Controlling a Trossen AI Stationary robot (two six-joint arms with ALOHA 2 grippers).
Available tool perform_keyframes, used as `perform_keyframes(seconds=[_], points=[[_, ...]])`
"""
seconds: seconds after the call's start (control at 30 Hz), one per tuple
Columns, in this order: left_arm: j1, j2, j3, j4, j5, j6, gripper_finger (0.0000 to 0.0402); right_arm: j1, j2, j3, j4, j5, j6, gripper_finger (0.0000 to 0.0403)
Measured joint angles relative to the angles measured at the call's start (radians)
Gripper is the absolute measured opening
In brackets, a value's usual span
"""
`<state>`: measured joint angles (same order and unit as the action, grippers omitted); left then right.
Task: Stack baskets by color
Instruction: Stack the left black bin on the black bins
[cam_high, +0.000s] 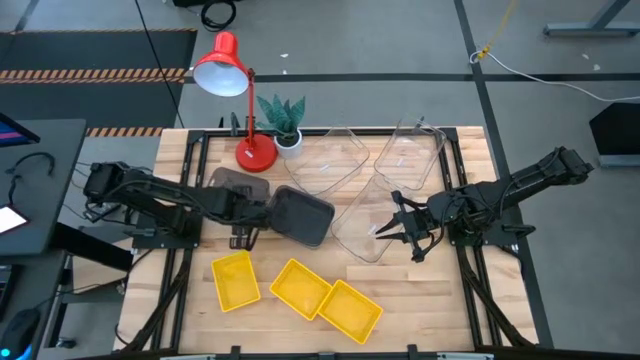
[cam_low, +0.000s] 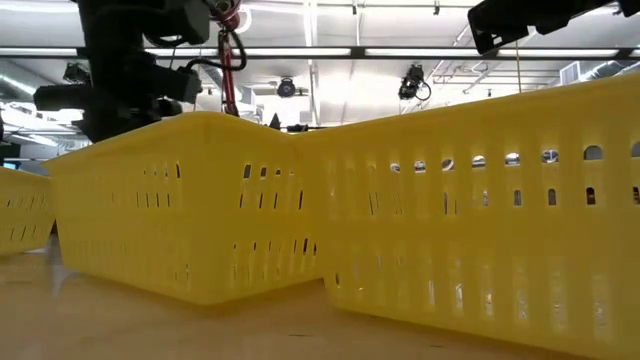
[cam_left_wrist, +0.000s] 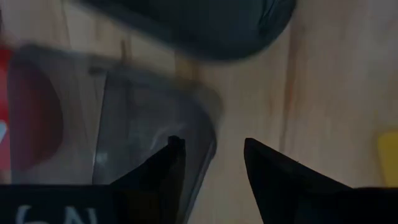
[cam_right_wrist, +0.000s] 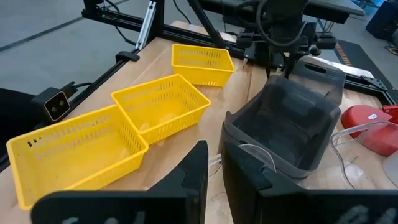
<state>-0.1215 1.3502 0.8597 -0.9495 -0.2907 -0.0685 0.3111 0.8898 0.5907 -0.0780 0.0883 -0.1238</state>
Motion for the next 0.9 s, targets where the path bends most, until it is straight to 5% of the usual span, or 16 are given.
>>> perform_keyframes(seconds=[0.6,0.9], points=[[0.081,0.042,0.000,0.068,0.085,0.030,0.0170,0.017,0.000,0.000,0.001,-0.003,0.017,0.0052],[0.081,0.107,-0.001,0.060,0.085,0.040,0.0091,0.029,0.000,0.000,0.010,-0.003,0.017,0.0052]])
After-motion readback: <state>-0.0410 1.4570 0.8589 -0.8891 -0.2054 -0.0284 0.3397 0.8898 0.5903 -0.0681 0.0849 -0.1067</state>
